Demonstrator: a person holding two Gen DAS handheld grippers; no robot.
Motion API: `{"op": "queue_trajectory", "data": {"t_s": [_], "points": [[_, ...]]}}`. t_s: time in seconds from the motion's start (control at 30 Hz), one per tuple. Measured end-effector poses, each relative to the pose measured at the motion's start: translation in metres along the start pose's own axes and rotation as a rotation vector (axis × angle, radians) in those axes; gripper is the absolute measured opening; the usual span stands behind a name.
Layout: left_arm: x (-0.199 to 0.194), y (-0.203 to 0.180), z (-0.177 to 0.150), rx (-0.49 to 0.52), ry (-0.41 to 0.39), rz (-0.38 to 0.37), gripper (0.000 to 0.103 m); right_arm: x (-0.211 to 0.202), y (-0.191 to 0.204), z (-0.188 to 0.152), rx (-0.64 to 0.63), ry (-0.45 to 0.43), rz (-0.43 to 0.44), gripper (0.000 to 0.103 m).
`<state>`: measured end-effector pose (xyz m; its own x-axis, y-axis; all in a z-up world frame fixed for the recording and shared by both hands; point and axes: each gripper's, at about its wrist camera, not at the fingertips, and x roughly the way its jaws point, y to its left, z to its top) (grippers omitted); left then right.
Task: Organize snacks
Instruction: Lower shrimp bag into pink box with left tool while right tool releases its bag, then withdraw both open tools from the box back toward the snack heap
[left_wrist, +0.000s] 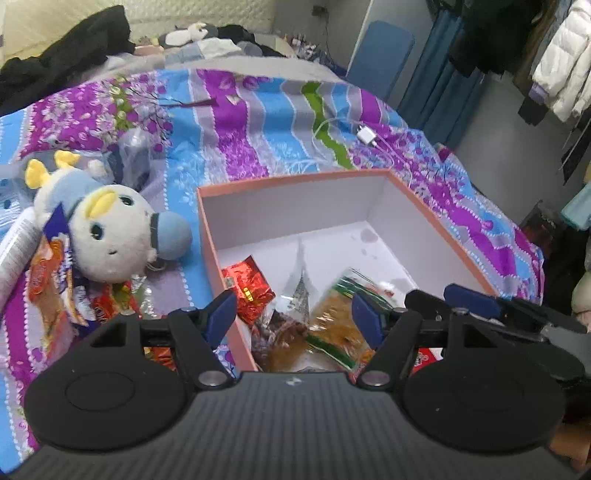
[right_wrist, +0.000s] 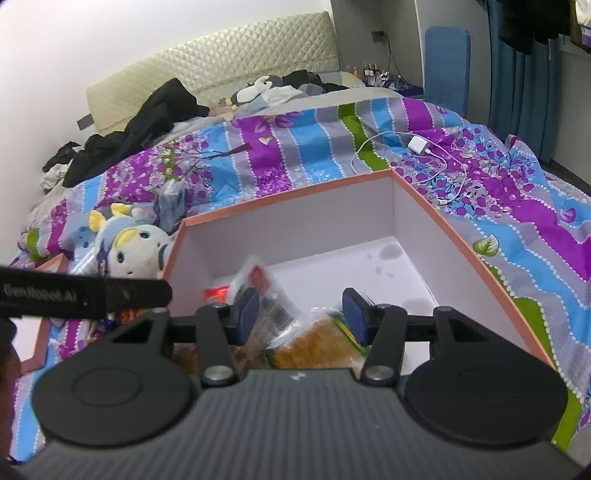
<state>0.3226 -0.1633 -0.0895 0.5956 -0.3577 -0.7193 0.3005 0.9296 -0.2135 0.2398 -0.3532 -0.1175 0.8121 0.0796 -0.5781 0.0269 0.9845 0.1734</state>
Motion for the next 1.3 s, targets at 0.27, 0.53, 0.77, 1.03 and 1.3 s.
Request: {"op": "queue_trajectory", "data": {"t_s": [0.27, 0.53, 0.77, 1.03, 1.3], "points": [[-0.083, -0.006, -0.017, 0.011, -0.084, 0.014, 0.073, -0.065, 0.022, -0.002, -0.008, -0.069, 0.022, 0.053], [-0.164, -0.008, -0.058, 0.007, -0.144, 0.01, 0.073, -0.134, 0.05, -0.018, -0.031, -0.135, 0.04, 0.053], [-0.225, -0.003, -0.104, -0.008, -0.186, 0.02, 0.073, -0.182, 0.071, -0.043, -0.036, -0.172, 0.073, 0.053], [-0.276, 0.021, -0.159, -0.058, -0.208, 0.055, 0.073, -0.21, 0.103, -0.076, -0.07, -0.17, 0.114, 0.053], [-0.304, 0.047, -0.207, -0.123, -0.206, 0.099, 0.073, -0.228, 0.13, -0.113, -0.119, -0.175, 0.165, 0.053]]}}
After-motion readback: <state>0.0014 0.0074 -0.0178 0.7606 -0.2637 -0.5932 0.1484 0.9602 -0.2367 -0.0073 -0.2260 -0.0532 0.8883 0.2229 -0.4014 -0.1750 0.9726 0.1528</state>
